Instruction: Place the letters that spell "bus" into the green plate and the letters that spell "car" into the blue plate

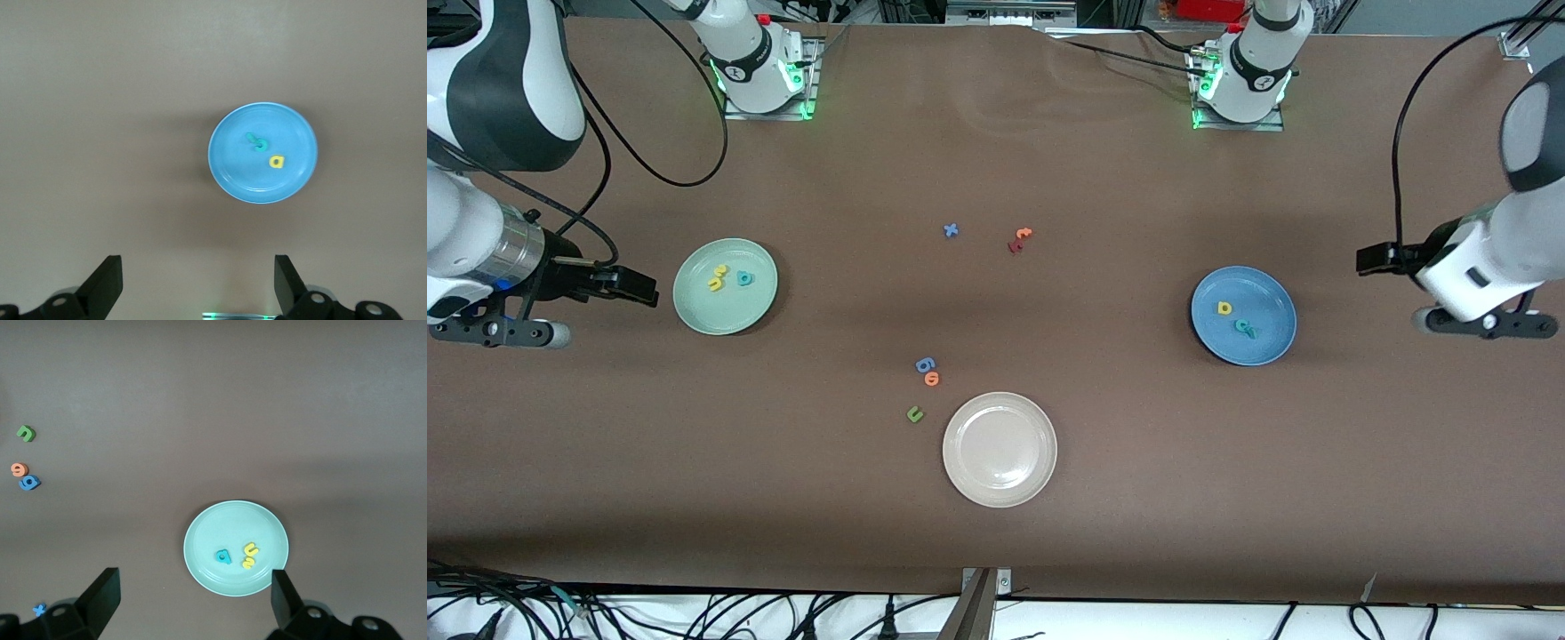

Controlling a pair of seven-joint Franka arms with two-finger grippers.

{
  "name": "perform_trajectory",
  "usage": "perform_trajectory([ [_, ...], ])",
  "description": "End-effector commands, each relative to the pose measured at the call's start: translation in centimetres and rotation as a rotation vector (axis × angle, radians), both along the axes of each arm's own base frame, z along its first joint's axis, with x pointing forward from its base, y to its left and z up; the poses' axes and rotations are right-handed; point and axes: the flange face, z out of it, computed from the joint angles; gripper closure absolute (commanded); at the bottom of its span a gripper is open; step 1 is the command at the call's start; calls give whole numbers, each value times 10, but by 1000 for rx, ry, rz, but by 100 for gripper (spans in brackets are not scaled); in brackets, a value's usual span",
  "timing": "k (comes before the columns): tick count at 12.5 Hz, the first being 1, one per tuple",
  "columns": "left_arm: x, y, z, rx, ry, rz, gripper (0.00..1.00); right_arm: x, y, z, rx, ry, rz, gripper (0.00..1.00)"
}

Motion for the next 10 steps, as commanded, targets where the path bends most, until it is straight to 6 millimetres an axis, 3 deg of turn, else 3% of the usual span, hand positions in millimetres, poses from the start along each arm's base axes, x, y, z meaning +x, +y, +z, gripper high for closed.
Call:
perform_trajectory([
  [1, -23, -7, 30, -35, -43, 3, 0, -3, -1, 3, 18, 2, -11, 0],
  [7, -22, 3, 49, -46, -88, 23, 0, -3, 0, 3, 17, 1, -7, 0],
  [10, -15, -8, 40, -48, -75, 7, 0, -3, 0, 3, 17, 1, -7, 0],
])
